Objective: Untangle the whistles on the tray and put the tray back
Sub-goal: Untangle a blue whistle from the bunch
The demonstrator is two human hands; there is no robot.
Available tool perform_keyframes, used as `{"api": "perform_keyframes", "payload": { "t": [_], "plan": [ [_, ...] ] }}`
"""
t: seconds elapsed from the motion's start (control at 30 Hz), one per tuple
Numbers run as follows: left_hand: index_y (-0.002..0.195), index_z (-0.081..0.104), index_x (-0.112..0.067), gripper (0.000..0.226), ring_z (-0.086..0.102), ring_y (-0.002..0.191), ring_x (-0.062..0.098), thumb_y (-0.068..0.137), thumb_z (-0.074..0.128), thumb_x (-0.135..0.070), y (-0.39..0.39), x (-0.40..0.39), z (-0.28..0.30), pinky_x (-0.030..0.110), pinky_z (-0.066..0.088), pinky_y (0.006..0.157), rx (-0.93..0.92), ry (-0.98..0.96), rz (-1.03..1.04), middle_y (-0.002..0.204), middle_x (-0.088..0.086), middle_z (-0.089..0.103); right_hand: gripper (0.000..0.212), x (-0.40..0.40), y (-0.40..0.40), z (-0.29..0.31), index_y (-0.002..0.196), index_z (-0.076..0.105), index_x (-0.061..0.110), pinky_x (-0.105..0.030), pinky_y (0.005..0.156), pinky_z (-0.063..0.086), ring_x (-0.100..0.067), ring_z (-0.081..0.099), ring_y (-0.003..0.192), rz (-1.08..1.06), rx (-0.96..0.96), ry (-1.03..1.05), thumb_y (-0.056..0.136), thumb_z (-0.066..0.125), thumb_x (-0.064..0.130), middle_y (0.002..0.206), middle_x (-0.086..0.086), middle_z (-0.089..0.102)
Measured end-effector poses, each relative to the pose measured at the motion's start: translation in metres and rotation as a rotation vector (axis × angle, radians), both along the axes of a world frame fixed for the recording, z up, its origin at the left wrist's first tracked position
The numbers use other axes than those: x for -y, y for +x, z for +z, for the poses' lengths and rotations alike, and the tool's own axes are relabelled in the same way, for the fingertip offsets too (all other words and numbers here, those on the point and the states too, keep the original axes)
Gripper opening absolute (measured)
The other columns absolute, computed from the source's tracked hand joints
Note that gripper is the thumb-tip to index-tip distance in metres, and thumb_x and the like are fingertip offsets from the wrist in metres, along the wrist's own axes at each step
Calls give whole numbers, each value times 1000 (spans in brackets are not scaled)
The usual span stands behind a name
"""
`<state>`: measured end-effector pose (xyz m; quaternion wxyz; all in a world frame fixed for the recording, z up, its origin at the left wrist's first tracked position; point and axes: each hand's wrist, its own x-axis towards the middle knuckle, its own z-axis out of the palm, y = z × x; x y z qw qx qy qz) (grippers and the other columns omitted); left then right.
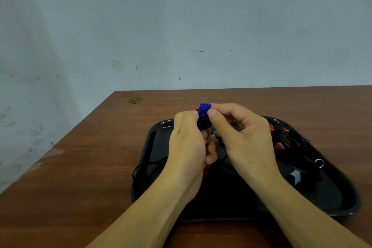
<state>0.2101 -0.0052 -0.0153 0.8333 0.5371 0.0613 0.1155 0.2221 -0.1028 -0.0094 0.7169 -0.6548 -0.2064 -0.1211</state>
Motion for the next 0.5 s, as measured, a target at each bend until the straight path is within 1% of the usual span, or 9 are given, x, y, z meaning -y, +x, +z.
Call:
{"api": "perform_keyframes", "payload": {
  "t": [0.1,0.17,0.27,0.33,0.37,0.43,0.5],
  "plan": [
    [97,50,-12,22,38,45,12,99,43,-33,-1,0,2,25,27,40,-28,-23,-24,59,-2,42,12,-1,0,1,95,77,18,-17,46,51,-6,62,52,-9,-20,-14,93,67,11,71,-3,72],
    [93,52,-13,23,38,45,12,97,45,-34,-2,0,3,25,28,40,-43,4,-41,59,-2,41,12,-2,2,1,93,77,17,-18,45,51,-8,61,52,1,-65,4,93,67,11,71,-4,72],
    [90,55,-15,21,35,45,11,99,42,-29,-2,0,3,26,26,40,-22,62,-44,57,-4,41,13,0,4,1,94,78,18,-16,49,51,-4,64,56,7,-84,0,94,66,11,73,-1,74],
    [81,49,-15,23,31,44,11,99,41,-26,-2,0,4,26,26,39,-19,69,-53,56,-3,37,13,0,5,2,95,78,18,-16,52,51,-2,65,59,9,-80,-8,94,66,12,73,0,74],
    [78,46,-15,23,28,44,11,98,40,-25,-2,0,5,26,26,40,-22,72,-64,56,-2,35,14,0,4,3,94,78,18,-16,50,51,-2,65,58,17,-87,-7,94,66,13,73,-1,74],
    [77,45,-15,23,26,44,11,97,39,-24,-3,1,6,26,25,40,-38,70,-74,55,-2,32,14,-1,2,5,92,78,18,-16,46,50,-4,64,55,38,-115,-3,95,65,15,72,-6,73],
    [82,48,-14,20,27,42,10,98,40,-23,-3,1,8,25,24,40,-47,64,-76,52,-4,36,16,-2,0,5,89,78,19,-15,44,49,-4,63,52,44,-135,-7,96,64,15,72,-8,72]
  ]
}}
